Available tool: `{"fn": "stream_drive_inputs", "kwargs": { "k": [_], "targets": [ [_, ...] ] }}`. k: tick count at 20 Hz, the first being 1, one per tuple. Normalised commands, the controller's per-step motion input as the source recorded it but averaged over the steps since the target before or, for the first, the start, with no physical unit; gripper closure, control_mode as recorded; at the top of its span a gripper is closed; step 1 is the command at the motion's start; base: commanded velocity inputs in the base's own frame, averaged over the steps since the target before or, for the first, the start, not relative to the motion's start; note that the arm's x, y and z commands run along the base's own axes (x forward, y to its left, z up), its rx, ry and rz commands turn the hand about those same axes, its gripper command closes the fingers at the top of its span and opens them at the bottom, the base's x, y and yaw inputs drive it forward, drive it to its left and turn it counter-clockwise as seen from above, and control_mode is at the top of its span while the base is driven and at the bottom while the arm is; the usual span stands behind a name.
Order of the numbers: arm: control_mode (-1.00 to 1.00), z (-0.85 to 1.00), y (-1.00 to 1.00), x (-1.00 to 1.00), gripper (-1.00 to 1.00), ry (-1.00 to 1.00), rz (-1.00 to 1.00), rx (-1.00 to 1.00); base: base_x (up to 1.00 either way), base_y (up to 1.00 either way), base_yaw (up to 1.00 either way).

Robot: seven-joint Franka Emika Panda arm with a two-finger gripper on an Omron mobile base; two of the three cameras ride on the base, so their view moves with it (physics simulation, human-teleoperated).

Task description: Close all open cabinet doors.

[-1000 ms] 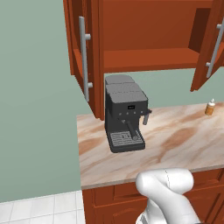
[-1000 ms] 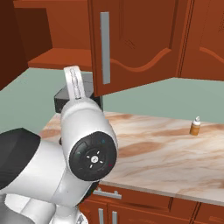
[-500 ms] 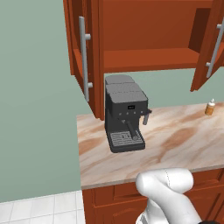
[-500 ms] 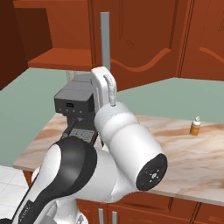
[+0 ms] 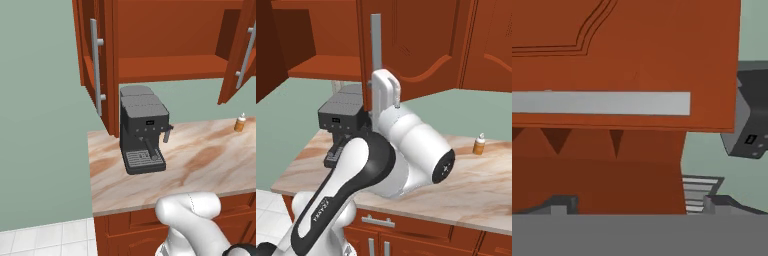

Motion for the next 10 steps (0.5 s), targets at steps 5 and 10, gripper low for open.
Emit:
{"fn": "stream_drive_inputs", "kwargs": {
  "k": [5,10],
  "targets": [
    [-1.0,0.12,-0.04,0.24,-1.0,-0.03,0.06,0.0,0.0,0.0,0.0],
    [-1.0,0.01,0.0,0.29,-1.0,-0.13,0.03,0.0,0.0,0.0,0.0]
  ]
}}
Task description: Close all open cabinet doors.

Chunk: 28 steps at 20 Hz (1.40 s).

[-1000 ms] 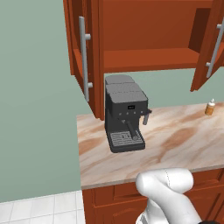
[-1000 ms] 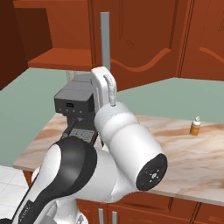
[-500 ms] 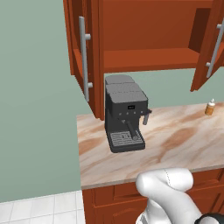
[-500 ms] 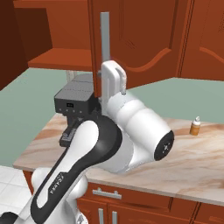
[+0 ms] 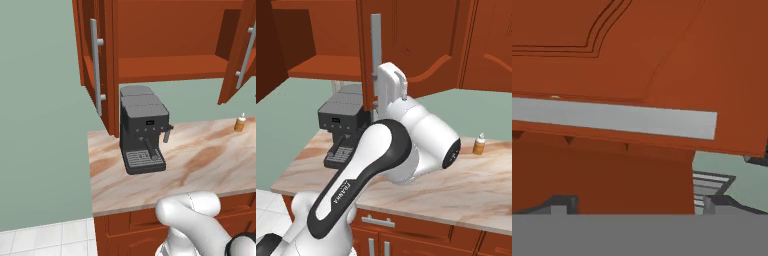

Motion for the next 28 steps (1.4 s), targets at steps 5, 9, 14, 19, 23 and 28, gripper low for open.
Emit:
{"fn": "stream_drive_inputs", "kwargs": {
  "k": [5,9,14,19,23,28],
  "targets": [
    [-1.0,0.0,0.0,0.38,-1.0,-0.06,0.0,0.0,0.0,0.0,0.0],
    [-1.0,-0.03,0.0,0.43,-1.0,-0.05,0.0,-0.01,0.0,0.0,0.0],
    [-1.0,0.0,-0.02,0.34,-1.0,-0.02,0.0,-0.01,0.0,0.0,0.0],
    [-1.0,0.0,0.0,0.29,-1.0,0.0,0.0,-0.01,0.0,0.0,0.0],
    [-1.0,0.0,0.0,0.23,-1.0,-0.01,0.0,0.0,0.0,0.0,0.0],
    [-1.0,-0.02,0.02,0.28,-1.0,-0.01,0.0,0.0,0.0,0.0,0.0]
  ]
}}
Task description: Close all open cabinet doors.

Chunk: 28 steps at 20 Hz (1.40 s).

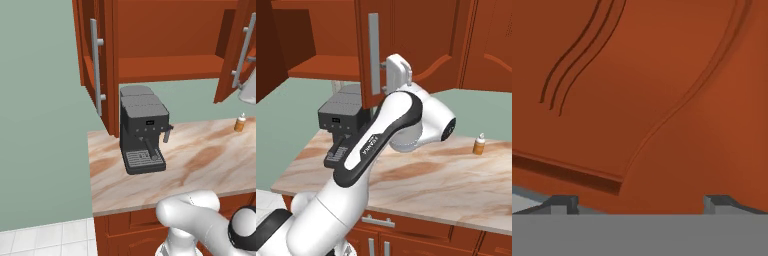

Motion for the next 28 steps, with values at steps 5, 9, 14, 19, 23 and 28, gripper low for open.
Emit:
{"fn": "stream_drive_inputs", "kwargs": {
  "k": [5,9,14,19,23,28],
  "targets": [
    [-1.0,-0.07,0.13,0.36,-1.0,0.0,0.0,0.0,0.0,0.0,0.0],
    [-1.0,-0.1,0.16,0.46,-1.0,0.0,0.0,0.0,0.0,0.0,0.0],
    [-1.0,-0.08,0.17,0.49,-1.0,0.0,0.0,0.0,0.0,0.0,0.0],
    [-1.0,-0.07,0.15,0.55,-1.0,0.0,0.0,0.0,0.0,0.0,0.0],
    [-1.0,-0.08,0.15,0.53,-1.0,0.0,0.0,0.0,0.0,0.0,0.0],
    [-1.0,-0.09,0.15,0.6,-1.0,0.0,0.0,0.0,0.0,0.0,0.0]
  ]
}}
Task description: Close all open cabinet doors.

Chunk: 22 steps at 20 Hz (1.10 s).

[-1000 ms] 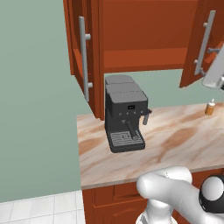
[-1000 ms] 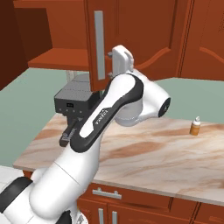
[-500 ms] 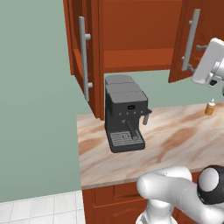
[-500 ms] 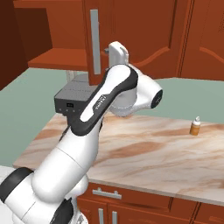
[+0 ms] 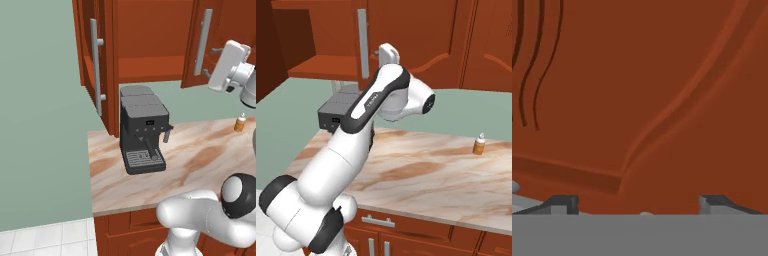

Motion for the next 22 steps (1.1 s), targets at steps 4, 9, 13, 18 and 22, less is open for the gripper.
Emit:
{"fn": "stream_drive_inputs", "kwargs": {
  "k": [4,9,13,18,22],
  "targets": [
    [-1.0,-0.12,0.13,0.57,-1.0,0.0,0.0,0.0,0.0,0.0,0.0],
    [-1.0,-0.11,0.02,0.48,-1.0,0.03,-0.04,0.0,0.0,0.0,0.0],
    [-1.0,-0.08,0.0,0.38,-1.0,0.01,-0.07,0.0,0.0,0.0,0.0],
    [-1.0,-0.03,0.0,0.31,-1.0,0.0,-0.1,0.0,0.0,0.0,0.0],
    [-1.0,-0.03,-0.02,0.25,-1.0,0.0,-0.11,0.0,0.0,0.0,0.0]
  ]
}}
